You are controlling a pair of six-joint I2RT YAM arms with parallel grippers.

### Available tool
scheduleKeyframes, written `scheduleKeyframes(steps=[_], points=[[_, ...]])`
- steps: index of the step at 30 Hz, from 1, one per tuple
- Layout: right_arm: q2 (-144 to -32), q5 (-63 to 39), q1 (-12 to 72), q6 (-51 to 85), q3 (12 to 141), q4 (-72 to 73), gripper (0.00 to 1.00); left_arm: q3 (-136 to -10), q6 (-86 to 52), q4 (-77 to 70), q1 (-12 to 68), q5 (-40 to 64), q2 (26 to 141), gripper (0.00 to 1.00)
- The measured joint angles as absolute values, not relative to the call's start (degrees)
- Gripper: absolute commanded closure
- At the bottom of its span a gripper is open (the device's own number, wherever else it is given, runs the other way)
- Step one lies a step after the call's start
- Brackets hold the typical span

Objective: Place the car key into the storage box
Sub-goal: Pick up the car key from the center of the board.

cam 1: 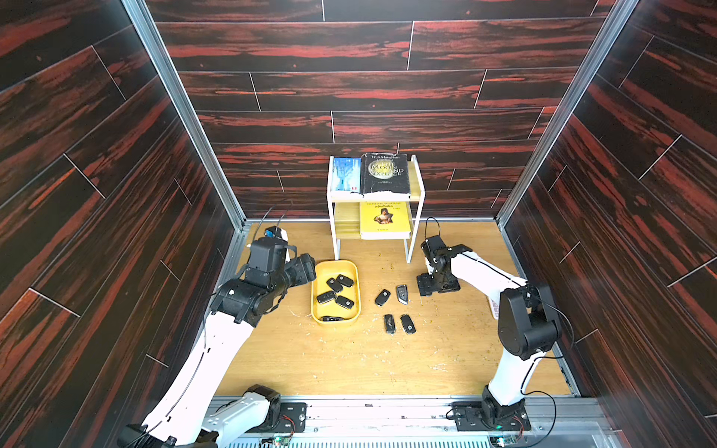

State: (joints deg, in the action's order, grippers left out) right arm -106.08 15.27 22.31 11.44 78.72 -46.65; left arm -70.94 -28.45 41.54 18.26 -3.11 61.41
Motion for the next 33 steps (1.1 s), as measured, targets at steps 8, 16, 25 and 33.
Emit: scheduleKeyframes(steps=[8,16,25,33], points=[[-113.19,14.85,22.5,11.31,80.66,-42.96,0.17,-69.01,-28.34,41.43,14.39,4.08,63.55,0.03],[-116.64,15.03,22.55,11.27,82.28,-41.01,0.22,-64.18,-28.69,40.34,4.64,13.52,73.78,0.11],[-119.77,15.18,22.55,10.98,86.41,-40.1,0.62,-63.59,-27.18,40.03,3.44,19.46,77.52,0.18],[-118.91,15.0,22.61,11.49,84.95,-38.87,0.89,-63.59,-25.41,39.62,3.44,21.65,77.3,0.09]])
